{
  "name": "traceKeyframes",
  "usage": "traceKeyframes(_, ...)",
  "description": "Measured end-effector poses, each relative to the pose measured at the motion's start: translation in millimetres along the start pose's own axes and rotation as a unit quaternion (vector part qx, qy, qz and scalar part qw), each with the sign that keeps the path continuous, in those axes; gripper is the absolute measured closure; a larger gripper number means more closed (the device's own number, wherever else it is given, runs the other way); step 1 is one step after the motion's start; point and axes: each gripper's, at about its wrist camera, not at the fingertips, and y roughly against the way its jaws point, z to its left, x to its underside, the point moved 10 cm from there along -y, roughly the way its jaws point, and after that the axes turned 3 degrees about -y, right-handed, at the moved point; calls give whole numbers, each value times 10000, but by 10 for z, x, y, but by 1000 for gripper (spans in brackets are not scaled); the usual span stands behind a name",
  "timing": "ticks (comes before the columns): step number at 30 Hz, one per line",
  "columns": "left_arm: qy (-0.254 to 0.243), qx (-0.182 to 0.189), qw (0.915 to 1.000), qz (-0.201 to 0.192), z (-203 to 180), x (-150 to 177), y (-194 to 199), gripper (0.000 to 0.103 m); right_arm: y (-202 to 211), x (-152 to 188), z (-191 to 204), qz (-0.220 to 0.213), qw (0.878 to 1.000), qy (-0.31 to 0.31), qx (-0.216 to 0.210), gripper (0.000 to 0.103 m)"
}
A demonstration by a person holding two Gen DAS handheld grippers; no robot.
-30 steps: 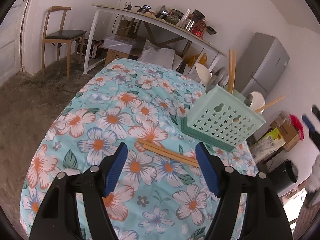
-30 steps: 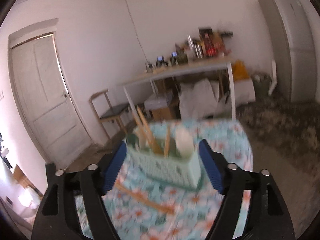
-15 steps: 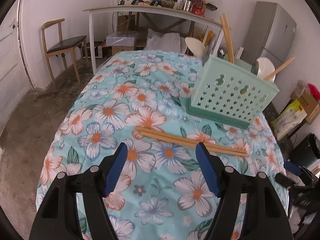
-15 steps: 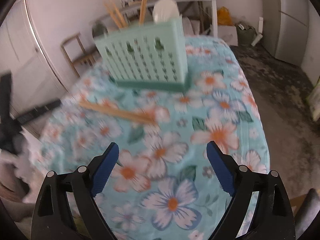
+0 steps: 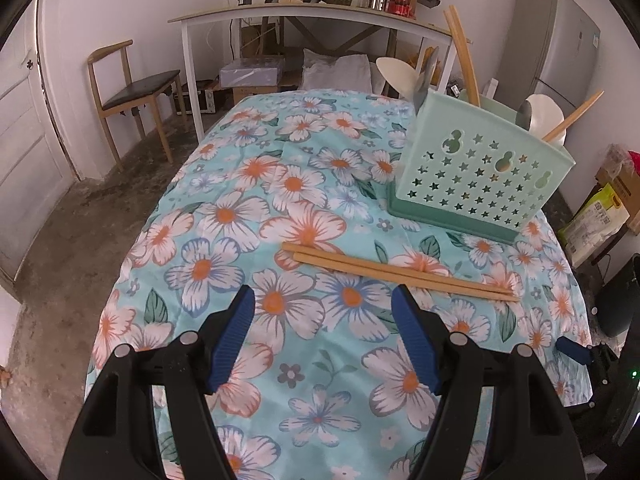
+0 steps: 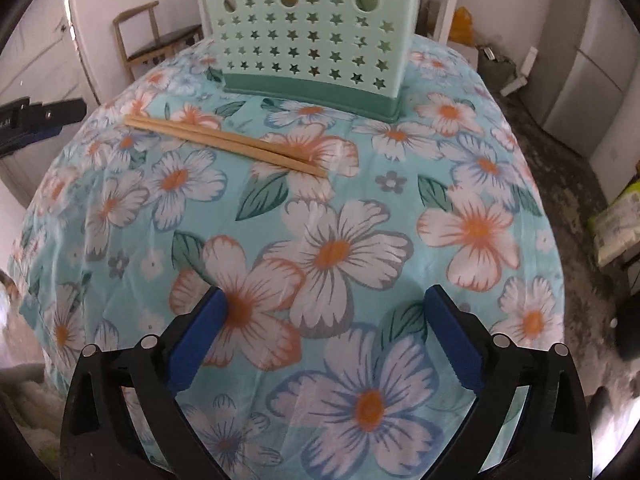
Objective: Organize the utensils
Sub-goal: 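Close the left tool on the remaining wooden chopsticks on the cover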
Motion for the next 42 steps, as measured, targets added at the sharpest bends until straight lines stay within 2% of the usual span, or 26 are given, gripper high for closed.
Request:
traceKeyframes(16, -62, -78, 9999, 41, -6, 38, -64, 35, -5, 15, -32, 37, 10000, -76, -42, 8)
traceKeyframes(19, 96, 125, 9998, 93, -15, 64, -114, 35, -13, 24, -21, 42, 10000, -58, -41, 8)
traceKeyframes(21, 413, 509, 9977, 143, -1, 83, -168, 35, -16, 21, -14, 41, 10000, -48, -43, 8)
traceKeyframes(25, 937, 1141, 9889, 183, -8, 94, -259, 35, -15, 26, -8, 33, 10000, -39, -49, 8)
traceKeyframes(28, 1234, 1517, 9805, 179, -26, 68, -325, 44, -15, 27, -9, 36, 10000, -43, -50, 8)
traceKeyframes(32, 1673, 2021, 9646, 250, -62, 18, -450, 58, -13, 28, -9, 34, 10000, -45, -51, 8)
traceKeyframes(36, 1883, 2280, 9547, 320, -116, -16, -594, 66, -12, 28, -11, 31, 10000, -47, -52, 8)
traceKeyframes(40, 2165, 2347, 9461, 534, -134, 30, -798, 70, -12, 33, -12, 44, 10000, -44, -54, 8)
traceKeyframes(42, 2306, 2418, 9411, 520, -119, 39, -833, 73, -13, 30, -10, 49, 10000, -42, -57, 8)
